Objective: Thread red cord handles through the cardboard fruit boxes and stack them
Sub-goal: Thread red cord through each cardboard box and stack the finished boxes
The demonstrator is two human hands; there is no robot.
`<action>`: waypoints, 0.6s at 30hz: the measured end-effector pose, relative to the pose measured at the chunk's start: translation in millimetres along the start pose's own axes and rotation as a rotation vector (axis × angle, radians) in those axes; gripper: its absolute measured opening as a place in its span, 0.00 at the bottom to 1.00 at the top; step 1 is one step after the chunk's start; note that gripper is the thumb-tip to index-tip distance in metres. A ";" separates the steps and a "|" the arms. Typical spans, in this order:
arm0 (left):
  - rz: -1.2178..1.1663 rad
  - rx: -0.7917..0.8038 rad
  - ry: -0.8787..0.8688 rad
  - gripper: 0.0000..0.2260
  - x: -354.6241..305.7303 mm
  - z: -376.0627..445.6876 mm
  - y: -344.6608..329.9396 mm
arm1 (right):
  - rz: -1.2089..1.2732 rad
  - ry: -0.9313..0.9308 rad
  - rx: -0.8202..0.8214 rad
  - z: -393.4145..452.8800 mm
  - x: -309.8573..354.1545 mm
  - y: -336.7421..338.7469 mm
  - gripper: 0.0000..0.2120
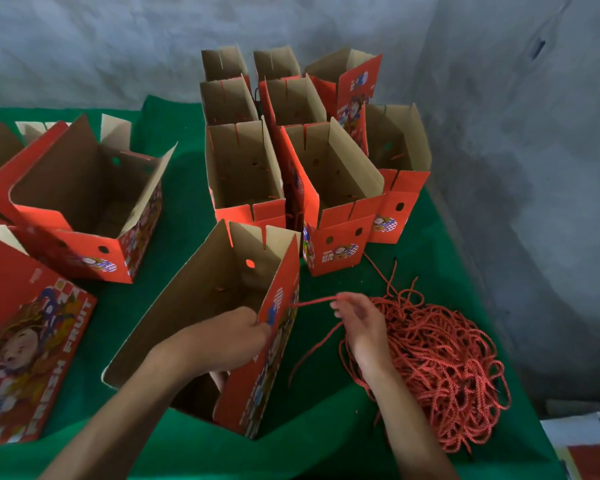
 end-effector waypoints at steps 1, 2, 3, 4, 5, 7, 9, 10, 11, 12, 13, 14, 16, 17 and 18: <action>-0.016 -0.034 0.006 0.15 -1.4 0.2 1.9 | -0.091 -0.031 -0.017 0.3 -12.8 1.3 0.08; -0.015 -0.071 0.009 0.15 -3.2 1.6 3.5 | -0.196 -0.047 -0.042 -0.4 -24.6 1.8 0.13; -0.003 -0.105 0.012 0.15 -5.1 3.8 4.5 | -0.275 -0.032 -0.076 -2.3 -33.5 1.9 0.14; 0.012 -0.138 0.015 0.15 -7.4 6.1 4.6 | -0.337 0.003 -0.113 -4.0 -41.9 2.0 0.12; 0.026 -0.168 0.016 0.15 -9.8 8.5 4.5 | -0.411 0.025 -0.124 -5.6 -50.3 2.7 0.07; 0.012 -0.195 0.020 0.16 -11.8 14.0 5.7 | -0.533 -0.099 0.027 -8.2 -68.1 -4.0 0.06; -0.045 -0.171 0.027 0.17 -11.5 17.7 8.6 | -0.485 -0.370 0.222 -18.4 -88.5 -16.6 0.13; -0.052 -0.145 0.027 0.18 -10.2 18.8 10.4 | -0.458 -0.453 0.268 -23.7 -97.5 -23.8 0.15; -0.057 -0.115 0.027 0.19 -7.6 19.7 11.7 | -0.472 -0.484 0.288 -26.9 -104.7 -32.4 0.15; -0.075 -0.092 0.026 0.19 -4.1 20.5 12.4 | -0.521 -0.506 0.292 -29.5 -112.5 -40.9 0.14; -0.103 -0.073 0.024 0.19 -0.1 21.0 12.6 | -0.584 -0.534 0.292 -32.1 -117.3 -49.4 0.12; -0.131 -0.059 0.019 0.19 3.6 21.4 12.6 | -0.633 -0.562 0.287 -33.2 -121.2 -56.5 0.11; -0.185 -0.039 0.011 0.20 9.5 20.9 12.0 | -0.632 -0.612 0.271 -31.3 -127.3 -65.0 0.10; -0.208 -0.037 0.010 0.20 11.8 20.9 12.0 | -0.613 -0.626 0.262 -30.4 -128.1 -66.6 0.09; -0.227 -0.044 0.011 0.21 13.5 21.2 12.3 | -0.602 -0.626 0.253 -30.4 -126.8 -66.8 0.07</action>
Point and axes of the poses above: each hand's wrist, its own z-axis towards the middle knuckle, its own y-axis out of the back of the hand, x = y × z, the point moved 3 cm from there along z, towards the middle knuckle, and after that the axes turned 6 degrees about z, right-handed, at the moved point
